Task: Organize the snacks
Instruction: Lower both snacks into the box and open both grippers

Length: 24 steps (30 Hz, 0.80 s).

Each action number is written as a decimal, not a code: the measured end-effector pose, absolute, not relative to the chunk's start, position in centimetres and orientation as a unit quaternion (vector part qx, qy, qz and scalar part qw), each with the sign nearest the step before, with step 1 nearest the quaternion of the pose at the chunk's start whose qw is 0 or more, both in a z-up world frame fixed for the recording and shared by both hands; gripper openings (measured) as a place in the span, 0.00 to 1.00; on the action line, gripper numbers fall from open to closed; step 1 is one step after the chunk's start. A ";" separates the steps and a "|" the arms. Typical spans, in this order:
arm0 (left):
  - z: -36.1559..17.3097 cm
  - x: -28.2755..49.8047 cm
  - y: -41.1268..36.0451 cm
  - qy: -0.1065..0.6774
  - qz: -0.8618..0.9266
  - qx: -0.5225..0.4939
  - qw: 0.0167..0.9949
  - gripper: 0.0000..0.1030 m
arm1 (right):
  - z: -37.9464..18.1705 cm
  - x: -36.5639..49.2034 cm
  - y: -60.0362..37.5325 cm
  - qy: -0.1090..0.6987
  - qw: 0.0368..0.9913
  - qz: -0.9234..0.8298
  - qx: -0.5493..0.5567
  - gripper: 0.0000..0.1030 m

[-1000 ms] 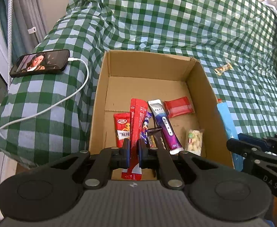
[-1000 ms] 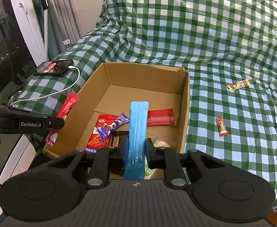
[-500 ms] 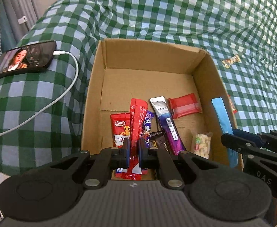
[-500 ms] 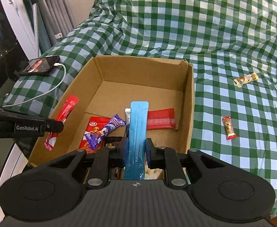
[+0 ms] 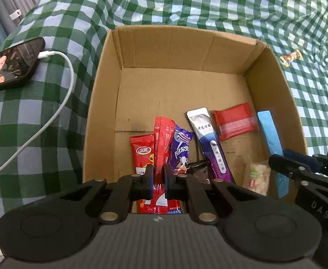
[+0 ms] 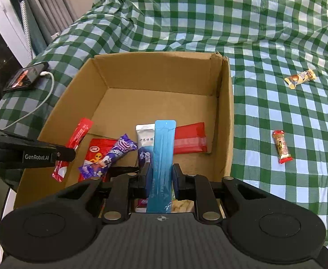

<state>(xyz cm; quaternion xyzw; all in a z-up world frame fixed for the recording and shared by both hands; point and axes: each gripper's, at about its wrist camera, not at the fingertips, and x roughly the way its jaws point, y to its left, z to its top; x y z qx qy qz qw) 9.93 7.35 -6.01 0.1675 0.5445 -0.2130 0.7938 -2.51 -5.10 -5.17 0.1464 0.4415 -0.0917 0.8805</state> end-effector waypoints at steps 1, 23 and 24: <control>-6.2 10.1 7.2 0.546 -0.213 0.169 0.793 0.09 | -5.3 -2.4 -5.2 0.443 0.880 -0.093 0.147 0.20; -4.7 5.6 9.4 0.531 -0.187 0.204 0.801 1.00 | -4.4 -5.7 -4.4 0.433 0.878 -0.105 0.177 0.85; -4.5 4.8 9.8 0.532 -0.189 0.202 0.801 1.00 | -4.1 -6.4 -4.1 0.431 0.879 -0.106 0.176 0.85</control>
